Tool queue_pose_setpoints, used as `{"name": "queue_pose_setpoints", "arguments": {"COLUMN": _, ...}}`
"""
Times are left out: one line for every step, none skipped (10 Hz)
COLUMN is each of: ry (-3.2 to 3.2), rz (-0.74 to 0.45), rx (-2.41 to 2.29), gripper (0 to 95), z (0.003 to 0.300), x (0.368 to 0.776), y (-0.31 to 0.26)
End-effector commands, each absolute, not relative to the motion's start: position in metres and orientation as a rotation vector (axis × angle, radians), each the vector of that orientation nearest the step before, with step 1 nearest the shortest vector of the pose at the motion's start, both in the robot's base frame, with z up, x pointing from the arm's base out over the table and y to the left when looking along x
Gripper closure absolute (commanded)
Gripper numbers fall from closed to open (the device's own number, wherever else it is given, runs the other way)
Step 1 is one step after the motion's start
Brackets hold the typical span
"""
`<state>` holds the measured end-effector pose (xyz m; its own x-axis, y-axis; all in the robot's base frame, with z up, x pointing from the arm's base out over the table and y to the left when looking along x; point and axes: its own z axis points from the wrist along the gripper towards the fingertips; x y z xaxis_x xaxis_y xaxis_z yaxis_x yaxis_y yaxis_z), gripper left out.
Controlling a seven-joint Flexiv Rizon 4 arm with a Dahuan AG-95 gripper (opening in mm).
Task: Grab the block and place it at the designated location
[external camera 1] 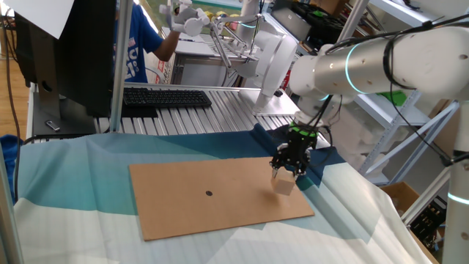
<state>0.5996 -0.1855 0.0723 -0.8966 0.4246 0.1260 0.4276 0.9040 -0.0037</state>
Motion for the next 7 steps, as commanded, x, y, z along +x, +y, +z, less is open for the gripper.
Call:
{"name": "queue_pose_setpoints", "arguments": {"ry": -2.992, "rz": -0.021, "rx": -0.609, "gripper": 95.0, "z": 0.0720, "x": 0.6006, "y": -0.1858}}
{"name": "queue_pose_setpoints", "arguments": {"ry": -3.035, "rz": 0.012, "rx": -0.563, "gripper": 95.0, "z": 0.0720, "x": 0.6006, "y": -0.1858}}
{"name": "queue_pose_setpoints", "arguments": {"ry": -3.043, "rz": -0.002, "rx": -0.524, "gripper": 95.0, "z": 0.0720, "x": 0.6006, "y": -0.1858}}
{"name": "queue_pose_setpoints", "arguments": {"ry": -3.041, "rz": -0.047, "rx": -0.497, "gripper": 95.0, "z": 0.0720, "x": 0.6006, "y": -0.1858}}
{"name": "queue_pose_setpoints", "arguments": {"ry": -3.052, "rz": -0.073, "rx": -0.478, "gripper": 95.0, "z": 0.0720, "x": 0.6006, "y": -0.1858}}
{"name": "queue_pose_setpoints", "arguments": {"ry": -3.057, "rz": -0.077, "rx": -0.469, "gripper": 95.0, "z": 0.0720, "x": 0.6006, "y": -0.1858}}
{"name": "queue_pose_setpoints", "arguments": {"ry": -3.060, "rz": -0.117, "rx": -0.454, "gripper": 95.0, "z": 0.0720, "x": 0.6006, "y": -0.1858}}
